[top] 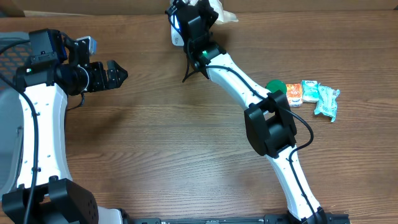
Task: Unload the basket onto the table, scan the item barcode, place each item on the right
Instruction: 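Carry the snack bag to the scanner face with the right gripper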
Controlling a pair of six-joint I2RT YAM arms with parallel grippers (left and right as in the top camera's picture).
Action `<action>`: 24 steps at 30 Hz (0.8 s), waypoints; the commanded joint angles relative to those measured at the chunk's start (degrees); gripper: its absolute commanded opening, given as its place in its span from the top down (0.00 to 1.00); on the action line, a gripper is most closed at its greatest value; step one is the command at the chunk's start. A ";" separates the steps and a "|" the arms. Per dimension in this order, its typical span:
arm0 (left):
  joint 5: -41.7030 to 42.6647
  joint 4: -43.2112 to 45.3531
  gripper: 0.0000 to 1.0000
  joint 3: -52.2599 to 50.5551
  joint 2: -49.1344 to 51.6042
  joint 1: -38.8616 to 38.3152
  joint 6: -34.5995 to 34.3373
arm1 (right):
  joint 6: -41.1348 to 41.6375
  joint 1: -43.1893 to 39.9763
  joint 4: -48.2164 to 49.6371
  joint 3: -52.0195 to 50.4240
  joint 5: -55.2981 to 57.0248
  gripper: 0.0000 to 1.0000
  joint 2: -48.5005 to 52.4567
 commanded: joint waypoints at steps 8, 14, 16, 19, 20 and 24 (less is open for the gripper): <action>-0.39 0.11 0.00 0.92 -0.44 0.15 0.70 | -4.44 1.88 -2.54 0.59 2.16 0.96 0.70; -0.39 0.11 0.00 0.92 -0.44 0.15 0.70 | -1.14 2.64 -5.42 0.55 2.19 0.96 0.90; -0.39 0.11 0.00 0.92 -0.46 0.15 0.70 | -0.98 2.64 -5.44 0.55 2.21 0.96 0.98; -0.39 0.11 0.00 0.92 -0.44 0.15 0.70 | -1.01 2.64 -5.33 0.55 2.16 0.96 1.01; -0.39 0.11 0.01 0.92 -0.44 0.15 0.70 | -0.98 2.64 -5.14 0.55 2.21 0.96 1.01; -0.39 0.11 0.01 0.92 -0.44 0.15 0.70 | -0.98 2.54 -5.22 0.55 2.43 0.96 1.01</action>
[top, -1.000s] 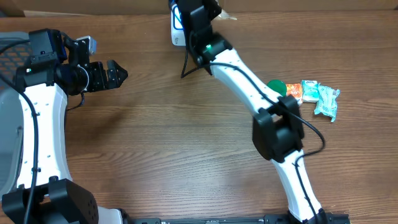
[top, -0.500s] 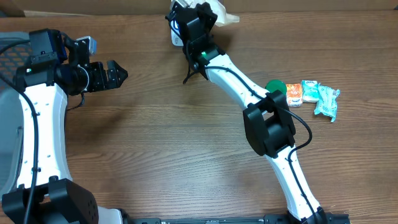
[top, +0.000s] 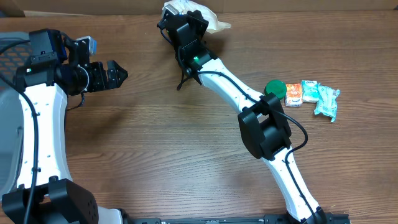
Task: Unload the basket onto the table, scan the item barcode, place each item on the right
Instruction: 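Carry the snack bag to the scanner face with the right gripper, then carry the snack bag right and lower it beside the jar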
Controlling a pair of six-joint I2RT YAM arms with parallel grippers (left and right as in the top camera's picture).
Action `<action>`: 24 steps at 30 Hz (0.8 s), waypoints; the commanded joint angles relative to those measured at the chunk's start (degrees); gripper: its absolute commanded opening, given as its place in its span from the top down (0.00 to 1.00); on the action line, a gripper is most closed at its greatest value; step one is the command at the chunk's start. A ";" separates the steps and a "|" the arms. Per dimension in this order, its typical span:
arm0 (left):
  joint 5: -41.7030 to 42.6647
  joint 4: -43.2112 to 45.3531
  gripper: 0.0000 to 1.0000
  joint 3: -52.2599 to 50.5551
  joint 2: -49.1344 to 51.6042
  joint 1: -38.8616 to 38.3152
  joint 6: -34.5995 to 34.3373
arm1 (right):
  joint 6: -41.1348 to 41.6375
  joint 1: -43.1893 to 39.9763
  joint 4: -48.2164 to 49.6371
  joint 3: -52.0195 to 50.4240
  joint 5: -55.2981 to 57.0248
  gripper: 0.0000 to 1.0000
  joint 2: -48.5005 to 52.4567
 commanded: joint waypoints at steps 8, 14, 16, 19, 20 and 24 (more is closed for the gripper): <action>-0.37 0.11 0.01 0.92 -0.44 0.15 0.68 | 8.98 0.39 0.26 0.57 2.12 0.96 -1.29; -0.37 0.11 0.01 0.92 -0.44 0.15 0.70 | 23.41 0.44 -8.24 0.57 -2.51 0.96 -11.23; -0.37 0.11 0.00 0.92 -0.44 0.15 0.70 | 33.33 0.44 -14.21 0.57 -7.28 0.96 -15.58; -0.37 0.11 0.00 0.92 -0.44 0.15 0.70 | 45.29 0.00 -25.07 0.59 -20.00 0.96 -23.10; -0.37 0.11 0.00 0.92 -0.44 0.15 0.70 | 48.48 -0.50 -28.55 0.59 -25.03 0.96 -25.68; -0.37 0.11 0.01 0.92 -0.44 0.15 0.70 | 57.72 -4.42 -40.70 0.59 -43.34 0.96 -35.10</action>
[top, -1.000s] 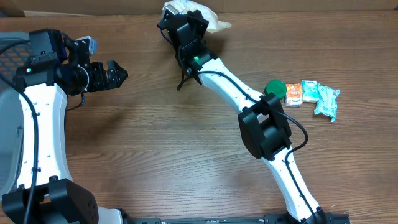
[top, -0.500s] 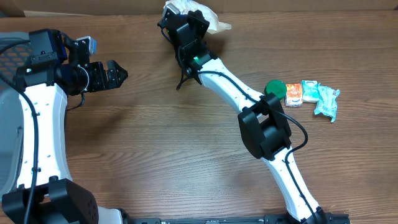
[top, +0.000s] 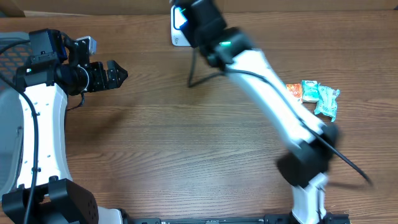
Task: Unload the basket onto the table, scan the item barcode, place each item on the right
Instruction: 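Carry the snack bag right and lower it beside the jar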
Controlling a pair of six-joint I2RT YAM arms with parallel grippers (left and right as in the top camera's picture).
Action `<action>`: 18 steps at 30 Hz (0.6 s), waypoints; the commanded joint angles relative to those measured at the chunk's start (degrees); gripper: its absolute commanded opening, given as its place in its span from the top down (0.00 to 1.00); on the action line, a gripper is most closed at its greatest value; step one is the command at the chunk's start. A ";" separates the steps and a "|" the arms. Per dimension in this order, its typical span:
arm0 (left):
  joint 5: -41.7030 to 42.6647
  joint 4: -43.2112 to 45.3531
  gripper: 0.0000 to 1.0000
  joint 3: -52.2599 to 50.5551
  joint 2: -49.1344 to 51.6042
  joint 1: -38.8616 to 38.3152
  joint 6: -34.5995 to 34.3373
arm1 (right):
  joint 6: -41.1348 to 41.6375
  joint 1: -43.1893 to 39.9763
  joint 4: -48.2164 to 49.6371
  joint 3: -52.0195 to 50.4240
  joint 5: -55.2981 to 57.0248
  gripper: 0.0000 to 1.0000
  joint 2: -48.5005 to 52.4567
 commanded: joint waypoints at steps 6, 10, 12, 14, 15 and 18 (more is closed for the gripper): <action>-0.37 0.11 0.00 0.92 -0.44 0.15 0.70 | 20.04 -17.77 -27.50 1.14 -33.62 0.96 -20.24; -0.37 0.11 0.00 0.92 -0.46 0.15 0.70 | 22.14 -30.86 -41.13 0.70 -37.22 0.96 -20.11; -0.37 0.11 0.00 0.92 -0.46 0.15 0.70 | 19.93 -36.87 -44.22 -1.31 -40.37 0.96 -19.58; -0.37 0.11 0.00 0.92 -0.46 0.15 0.70 | 17.75 -42.36 -44.78 -4.79 -42.80 0.96 -19.02; -0.37 0.11 0.00 0.92 -0.44 0.15 0.70 | 17.77 -44.41 -44.44 -6.62 -42.99 0.96 -18.82; -0.37 0.11 0.00 0.92 -0.46 0.15 0.70 | 17.97 -50.38 -41.92 -14.21 -42.45 0.96 -18.47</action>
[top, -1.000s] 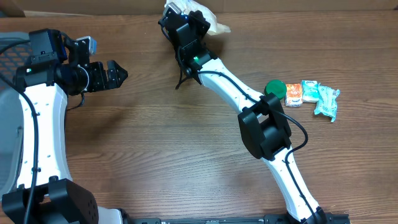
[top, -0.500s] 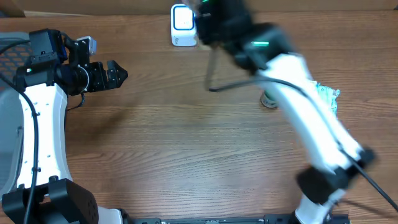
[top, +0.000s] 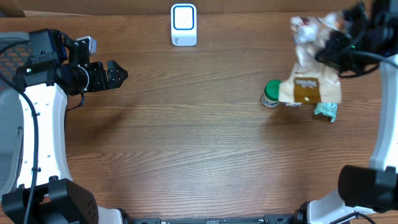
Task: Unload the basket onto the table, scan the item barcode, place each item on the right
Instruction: 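Carry the snack bag right and lower it beside the jar, then open the right gripper, release the bag and lift away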
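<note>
The item is a crinkled clear bag (top: 309,82) with a tan-and-brown label, blurred by motion. It hangs at the right of the table from my right gripper (top: 324,45), which is shut on its bunched top. The white barcode scanner (top: 183,25), with a blue-lit face, stands at the back centre, far to the left of the bag. My left gripper (top: 119,73) hovers at the left side, pointing right, open and holding nothing.
A green-lidded tub (top: 271,94) sits just left of the hanging bag. A teal packet (top: 326,111) peeks out below the bag's lower right corner. My right arm (top: 382,124) runs along the right edge. A grey bin edge (top: 7,118) lies at the far left.
My right arm has swung from over the scanner at the back centre to the far right. The bag it holds now hangs over the small packets there. The scanner is uncovered.
My right gripper held the bag up at the scanner, then a little further left at it. Then the arm was blurred across the scanner. Now the bag is at the table's right side, still held. The left arm stayed put throughout.
</note>
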Controlling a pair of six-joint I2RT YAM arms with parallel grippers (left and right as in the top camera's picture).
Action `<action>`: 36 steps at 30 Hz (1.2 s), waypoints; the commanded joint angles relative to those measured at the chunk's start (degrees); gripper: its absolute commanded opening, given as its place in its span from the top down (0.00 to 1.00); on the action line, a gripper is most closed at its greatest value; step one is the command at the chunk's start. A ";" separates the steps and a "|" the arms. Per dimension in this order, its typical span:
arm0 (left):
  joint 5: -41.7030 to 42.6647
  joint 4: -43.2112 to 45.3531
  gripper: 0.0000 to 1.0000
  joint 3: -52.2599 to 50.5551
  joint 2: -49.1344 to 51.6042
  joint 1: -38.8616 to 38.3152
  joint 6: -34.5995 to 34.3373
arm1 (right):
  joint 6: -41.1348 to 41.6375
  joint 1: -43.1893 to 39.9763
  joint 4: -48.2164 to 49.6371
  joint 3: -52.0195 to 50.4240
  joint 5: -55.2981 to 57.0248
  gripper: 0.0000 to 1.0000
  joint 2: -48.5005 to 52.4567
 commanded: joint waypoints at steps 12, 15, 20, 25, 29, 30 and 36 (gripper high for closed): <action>-0.39 0.11 0.00 0.92 -0.46 0.15 0.70 | -0.26 -11.80 15.43 -25.16 -4.00 0.95 0.52; -0.39 0.11 0.00 0.92 -0.44 0.15 0.70 | -0.26 -11.58 16.46 -26.05 -3.15 0.73 0.59; -0.39 0.11 0.01 0.92 -0.44 0.15 0.70 | 1.07 -11.58 15.63 -26.03 -3.23 0.40 0.61; -0.39 0.11 0.00 0.92 -0.46 0.15 0.70 | 0.74 -11.13 11.08 -24.30 -3.61 0.30 -0.61; -0.39 0.11 0.00 0.92 -0.44 0.15 0.70 | -0.74 -8.85 7.67 -21.46 -3.63 0.28 -5.33; -0.39 0.11 0.00 0.92 -0.44 0.15 0.70 | -0.94 -7.98 6.95 -20.68 -3.63 0.28 -7.08; -0.39 0.11 0.00 0.92 -0.44 0.15 0.70 | -3.93 1.57 1.99 -16.02 -3.87 0.00 -20.68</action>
